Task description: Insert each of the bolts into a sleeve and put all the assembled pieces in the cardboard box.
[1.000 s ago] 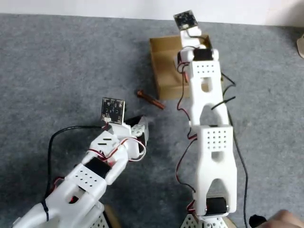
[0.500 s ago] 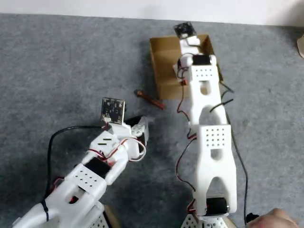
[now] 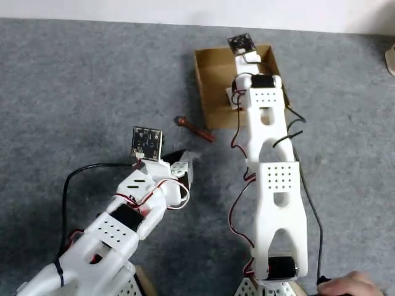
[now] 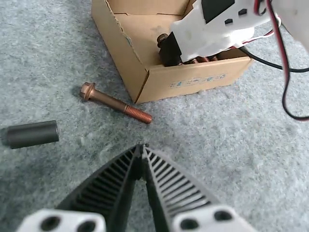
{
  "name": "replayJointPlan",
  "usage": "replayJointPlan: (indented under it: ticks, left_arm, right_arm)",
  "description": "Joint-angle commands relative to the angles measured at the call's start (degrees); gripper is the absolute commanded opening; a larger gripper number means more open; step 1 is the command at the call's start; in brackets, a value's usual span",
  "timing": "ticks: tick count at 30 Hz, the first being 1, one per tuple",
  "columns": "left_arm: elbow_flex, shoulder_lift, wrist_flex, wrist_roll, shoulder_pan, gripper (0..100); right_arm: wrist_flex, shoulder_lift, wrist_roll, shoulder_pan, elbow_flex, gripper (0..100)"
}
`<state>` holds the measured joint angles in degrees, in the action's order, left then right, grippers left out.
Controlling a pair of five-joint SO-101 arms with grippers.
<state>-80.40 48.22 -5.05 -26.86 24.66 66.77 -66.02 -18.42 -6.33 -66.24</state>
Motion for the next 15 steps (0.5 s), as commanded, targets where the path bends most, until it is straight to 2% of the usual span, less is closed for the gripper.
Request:
replayJointPlan:
  ticks: [1, 5, 9, 10, 15]
  left_arm:
    - [0.4, 0.04, 0.0, 0.0, -0.13, 1]
    - [0.4, 0.04, 0.0, 0.09, -0.13, 1]
    - [0.4, 0.04, 0.0, 0.09, -0.13, 1]
    - [0.4, 0.04, 0.0, 0.09, -0.13, 1]
    - [0.4, 0.04, 0.0, 0.09, -0.13, 1]
  right_arm:
    - [-1.98, 0.57, -0.18, 1.54, -1.8, 1.0]
    - [-2.07, 0.57, 0.18, 1.54, -1.8, 4.7]
    - [-1.8, 0.57, 3.52, 1.54, -1.8, 29.1]
    - [-1.71, 0.57, 3.52, 1.45, -1.8, 32.0]
    - [-1.71, 0.57, 3.6, 1.27, -1.8, 30.1]
